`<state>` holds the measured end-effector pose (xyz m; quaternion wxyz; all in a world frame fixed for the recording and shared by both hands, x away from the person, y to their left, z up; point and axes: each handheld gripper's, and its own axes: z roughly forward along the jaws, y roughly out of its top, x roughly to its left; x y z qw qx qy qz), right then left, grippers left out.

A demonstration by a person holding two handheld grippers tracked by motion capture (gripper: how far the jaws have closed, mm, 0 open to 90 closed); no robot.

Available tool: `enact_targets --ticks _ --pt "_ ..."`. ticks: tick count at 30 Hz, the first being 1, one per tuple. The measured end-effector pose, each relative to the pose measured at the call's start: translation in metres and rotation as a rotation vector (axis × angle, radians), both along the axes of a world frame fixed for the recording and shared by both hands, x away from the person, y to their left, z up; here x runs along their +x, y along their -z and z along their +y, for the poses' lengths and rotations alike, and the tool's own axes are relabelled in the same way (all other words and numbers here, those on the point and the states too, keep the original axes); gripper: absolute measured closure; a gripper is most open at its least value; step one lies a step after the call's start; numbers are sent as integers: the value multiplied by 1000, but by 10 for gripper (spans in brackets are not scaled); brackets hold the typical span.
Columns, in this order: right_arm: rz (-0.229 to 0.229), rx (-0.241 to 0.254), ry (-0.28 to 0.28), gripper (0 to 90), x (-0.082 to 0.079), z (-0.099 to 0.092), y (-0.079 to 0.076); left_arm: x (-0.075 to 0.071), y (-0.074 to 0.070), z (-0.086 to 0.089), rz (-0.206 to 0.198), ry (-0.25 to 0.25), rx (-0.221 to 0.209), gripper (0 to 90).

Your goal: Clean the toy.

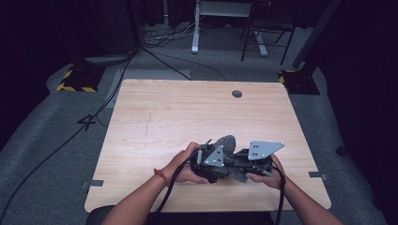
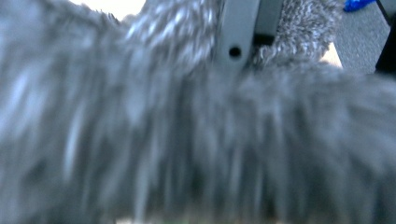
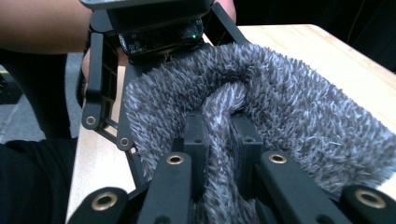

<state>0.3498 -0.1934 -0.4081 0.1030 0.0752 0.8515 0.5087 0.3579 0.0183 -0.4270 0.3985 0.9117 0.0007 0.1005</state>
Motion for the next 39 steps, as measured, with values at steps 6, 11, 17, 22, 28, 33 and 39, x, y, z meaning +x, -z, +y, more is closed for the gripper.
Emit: enact_targets --ticks 6,11,17,22,28,33,39 --pt "55 6 75 801 13 -26 8 6 -12 18 15 -36 -92 336" --pt "77 -35 80 801 17 -26 17 9 -16 25 -8 -61 -101 337" --pt "105 -95 113 801 26 -27 34 8 -23 32 -9 -70 -154 338" --pt "162 -48 93 800 30 -25 39 7 -21 31 -6 -52 -163 337" --pt "158 62 68 802 25 -30 29 16 -17 36 80 -49 -218 334" --pt "147 115 71 804 25 -33 20 17 -14 35 81 -66 -198 333" --pt "106 122 81 804 24 -34 13 13 -12 26 19 -81 -125 333"
